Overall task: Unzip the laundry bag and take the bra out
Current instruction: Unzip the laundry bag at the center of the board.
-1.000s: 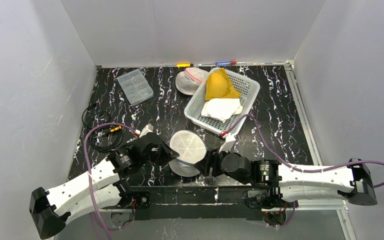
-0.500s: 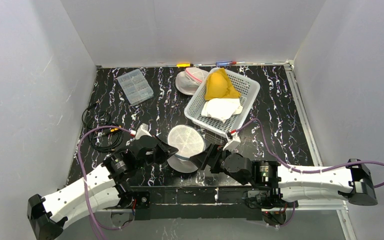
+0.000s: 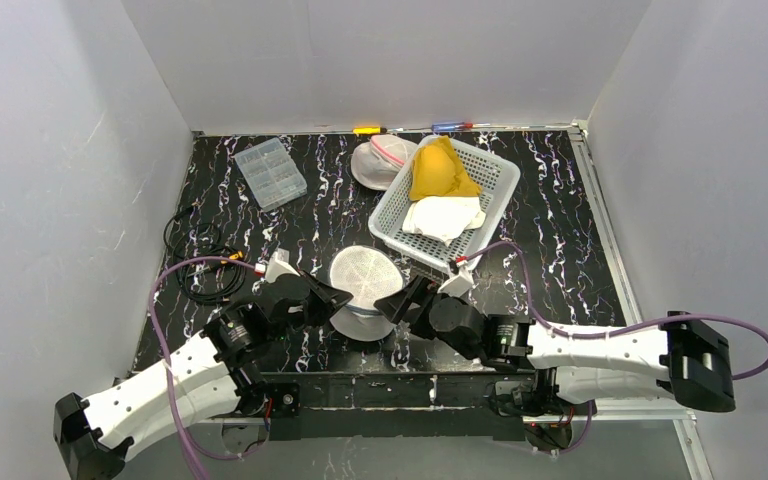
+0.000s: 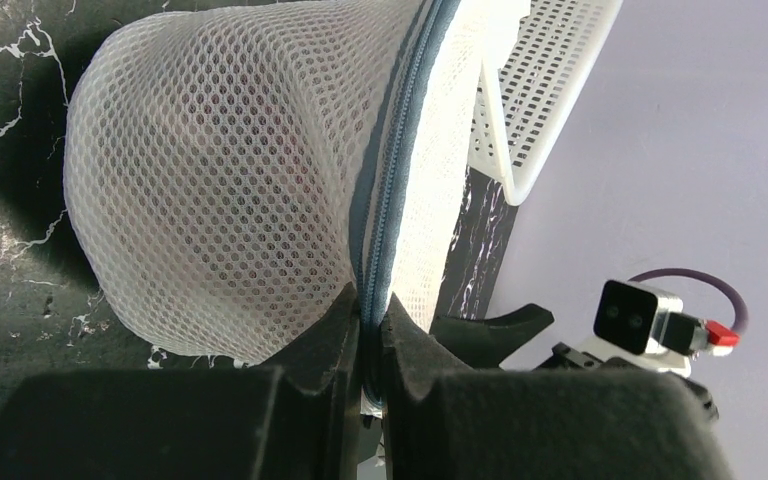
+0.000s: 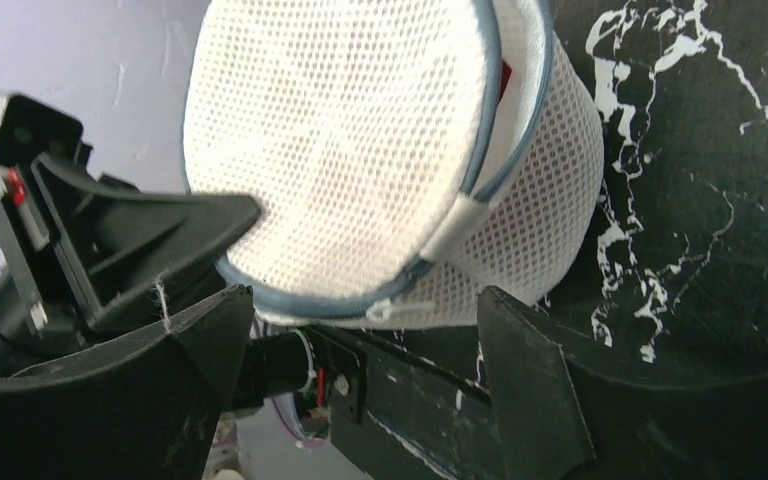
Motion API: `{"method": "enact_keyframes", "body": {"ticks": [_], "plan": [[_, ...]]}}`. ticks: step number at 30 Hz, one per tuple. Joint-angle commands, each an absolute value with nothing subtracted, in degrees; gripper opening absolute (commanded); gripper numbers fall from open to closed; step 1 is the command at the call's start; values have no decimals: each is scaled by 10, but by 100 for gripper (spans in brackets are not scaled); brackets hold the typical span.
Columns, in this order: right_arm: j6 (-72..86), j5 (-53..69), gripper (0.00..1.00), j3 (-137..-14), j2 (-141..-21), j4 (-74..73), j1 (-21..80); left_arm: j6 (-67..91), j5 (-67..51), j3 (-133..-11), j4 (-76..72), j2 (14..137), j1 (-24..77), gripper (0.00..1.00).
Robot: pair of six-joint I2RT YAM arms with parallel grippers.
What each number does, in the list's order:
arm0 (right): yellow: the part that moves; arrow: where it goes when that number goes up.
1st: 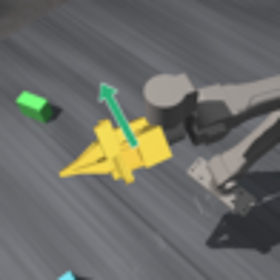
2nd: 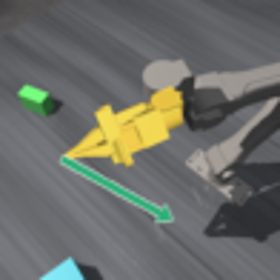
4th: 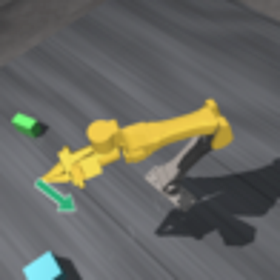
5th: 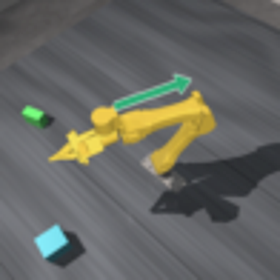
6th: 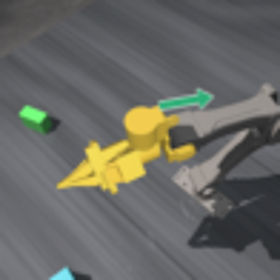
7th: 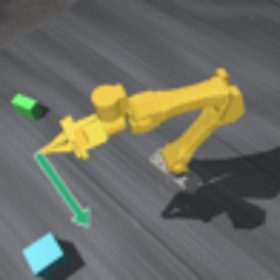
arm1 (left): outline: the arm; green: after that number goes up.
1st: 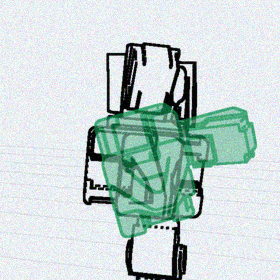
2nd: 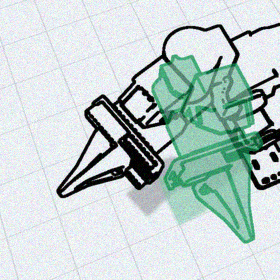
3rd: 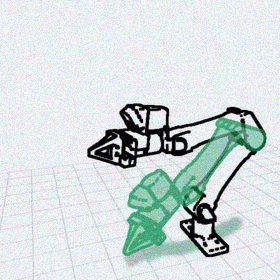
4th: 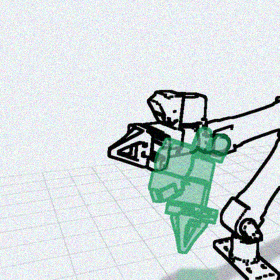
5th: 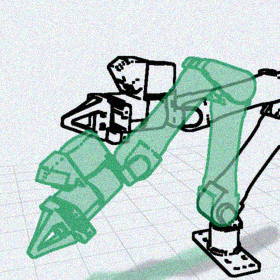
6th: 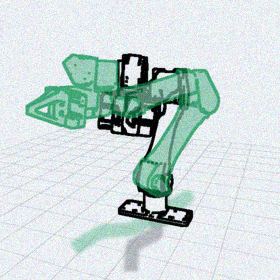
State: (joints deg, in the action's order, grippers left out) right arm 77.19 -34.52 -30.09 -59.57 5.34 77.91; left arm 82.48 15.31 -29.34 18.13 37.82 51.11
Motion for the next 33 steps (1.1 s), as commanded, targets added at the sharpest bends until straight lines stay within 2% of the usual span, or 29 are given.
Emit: {"method": "enact_keyframes", "body": {"ticks": [1,4,12,13,16,17,18,20,22,23,25,27,33], "plan": [[792,-308,88,-286,-612,133,741,826,172,-290,164,381,511,0],[789,-280,82,-283,-633,175,724,827,172,-284,158,378,512,0],[775,-241,56,-308,-684,207,714,813,174,-281,156,379,514,0],[771,-239,50,-307,-683,207,713,810,174,-280,157,379,514,0],[731,-239,21,-315,-673,194,710,798,171,-284,182,378,514,0],[706,-239,12,-325,-668,176,711,788,169,-292,205,379,514,2],[674,-240,4,-340,-662,150,711,783,171,-312,248,380,514,11],[607,-237,1,-368,-647,94,711,763,182,-343,327,383,514,31],[535,-219,1,-397,-635,48,706,742,191,-370,388,373,514,57],[493,-210,1,-416,-633,18,705,731,197,-383,415,363,514,63],[417,-193,1,-474,-638,-51,705,710,211,-409,462,336,513,71],[353,-166,1,-517,-652,-91,703,687,228,-436,498,303,514,73],[263,5,1,-638,-741,-109,700,617,283,-509,531,229,514,76]]}}
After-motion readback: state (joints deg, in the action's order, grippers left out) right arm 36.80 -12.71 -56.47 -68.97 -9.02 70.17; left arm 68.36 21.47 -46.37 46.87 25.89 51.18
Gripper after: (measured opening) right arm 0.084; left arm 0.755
